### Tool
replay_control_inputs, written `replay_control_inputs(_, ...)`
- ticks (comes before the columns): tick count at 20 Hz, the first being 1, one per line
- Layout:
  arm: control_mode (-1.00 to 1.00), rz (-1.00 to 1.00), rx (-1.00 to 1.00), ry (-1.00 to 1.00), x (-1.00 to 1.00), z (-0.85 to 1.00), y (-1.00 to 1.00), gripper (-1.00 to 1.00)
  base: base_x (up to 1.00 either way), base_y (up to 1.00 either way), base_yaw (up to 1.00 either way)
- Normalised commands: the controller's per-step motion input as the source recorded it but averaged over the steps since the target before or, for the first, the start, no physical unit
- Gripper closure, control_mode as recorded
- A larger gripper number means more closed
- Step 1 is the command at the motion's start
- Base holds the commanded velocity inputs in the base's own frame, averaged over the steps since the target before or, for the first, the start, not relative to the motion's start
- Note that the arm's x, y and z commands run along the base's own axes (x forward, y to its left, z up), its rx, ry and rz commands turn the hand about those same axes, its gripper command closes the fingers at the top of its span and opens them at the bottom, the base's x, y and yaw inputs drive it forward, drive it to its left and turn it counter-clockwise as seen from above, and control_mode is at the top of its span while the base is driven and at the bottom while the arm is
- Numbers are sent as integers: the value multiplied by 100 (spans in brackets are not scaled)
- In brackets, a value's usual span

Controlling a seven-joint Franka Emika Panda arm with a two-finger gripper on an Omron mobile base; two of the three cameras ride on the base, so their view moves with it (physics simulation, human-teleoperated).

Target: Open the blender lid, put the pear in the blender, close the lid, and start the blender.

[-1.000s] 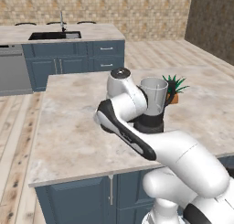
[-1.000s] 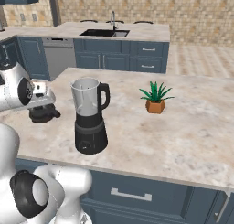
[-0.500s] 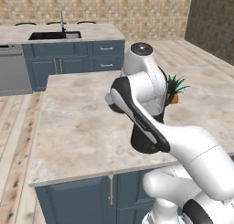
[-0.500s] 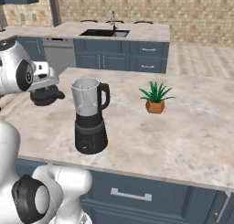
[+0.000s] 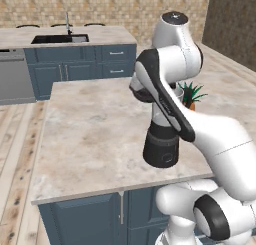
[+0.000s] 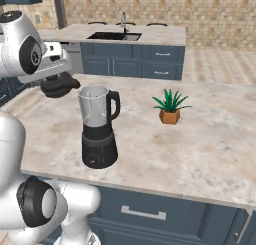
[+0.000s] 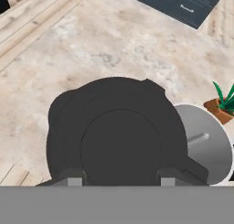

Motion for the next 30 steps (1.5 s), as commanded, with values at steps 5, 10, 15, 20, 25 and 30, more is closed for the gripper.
replay_control_inputs(5,-100,0,-3,0,2,21,-51,100,0,0,0)
replay_control_inputs(10,-100,0,0,0,17,5,-57,100,0,0,0)
replay_control_inputs(15,-100,0,1,0,22,0,-57,100,0,0,0)
replay_control_inputs(20,-100,0,1,3,34,0,-25,100,0,0,0)
replay_control_inputs(25,-100,0,0,9,35,-1,0,100,0,0,0)
replay_control_inputs(30,-100,0,0,3,24,-8,0,100,0,0,0)
